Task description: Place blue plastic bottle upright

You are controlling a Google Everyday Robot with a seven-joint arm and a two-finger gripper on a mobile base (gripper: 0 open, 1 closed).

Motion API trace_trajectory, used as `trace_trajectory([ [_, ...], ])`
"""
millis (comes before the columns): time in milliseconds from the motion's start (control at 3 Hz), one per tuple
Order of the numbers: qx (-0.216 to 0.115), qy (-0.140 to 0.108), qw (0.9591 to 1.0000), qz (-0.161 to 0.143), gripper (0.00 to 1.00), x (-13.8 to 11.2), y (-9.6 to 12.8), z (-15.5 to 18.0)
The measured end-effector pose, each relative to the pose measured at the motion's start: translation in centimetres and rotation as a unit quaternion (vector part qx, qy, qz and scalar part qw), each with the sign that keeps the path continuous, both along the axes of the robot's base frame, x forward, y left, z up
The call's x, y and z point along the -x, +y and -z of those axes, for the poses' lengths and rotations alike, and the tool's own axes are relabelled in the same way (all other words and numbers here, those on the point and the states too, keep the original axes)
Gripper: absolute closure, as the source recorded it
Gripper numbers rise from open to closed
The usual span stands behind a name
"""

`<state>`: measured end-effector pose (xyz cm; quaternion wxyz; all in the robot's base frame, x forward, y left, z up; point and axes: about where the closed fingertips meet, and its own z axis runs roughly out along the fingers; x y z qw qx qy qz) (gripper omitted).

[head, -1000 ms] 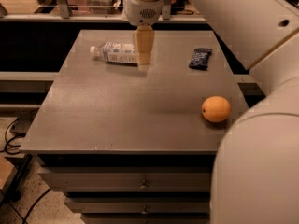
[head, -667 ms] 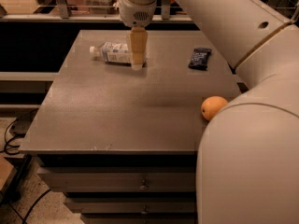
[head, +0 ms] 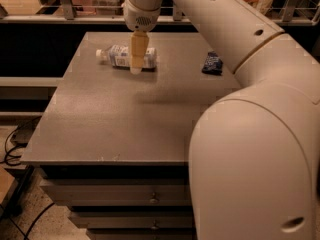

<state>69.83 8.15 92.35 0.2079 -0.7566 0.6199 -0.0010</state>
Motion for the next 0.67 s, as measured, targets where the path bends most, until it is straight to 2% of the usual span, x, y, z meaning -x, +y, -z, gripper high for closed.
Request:
trace_trajectory([
  [333, -0.004, 0.001, 1.0, 0.001, 0.0, -0.2, 0.2, 0.2],
  [667, 0.006, 0.014, 0.9999, -0.002, 0.0, -0.4, 0.8, 1.2],
])
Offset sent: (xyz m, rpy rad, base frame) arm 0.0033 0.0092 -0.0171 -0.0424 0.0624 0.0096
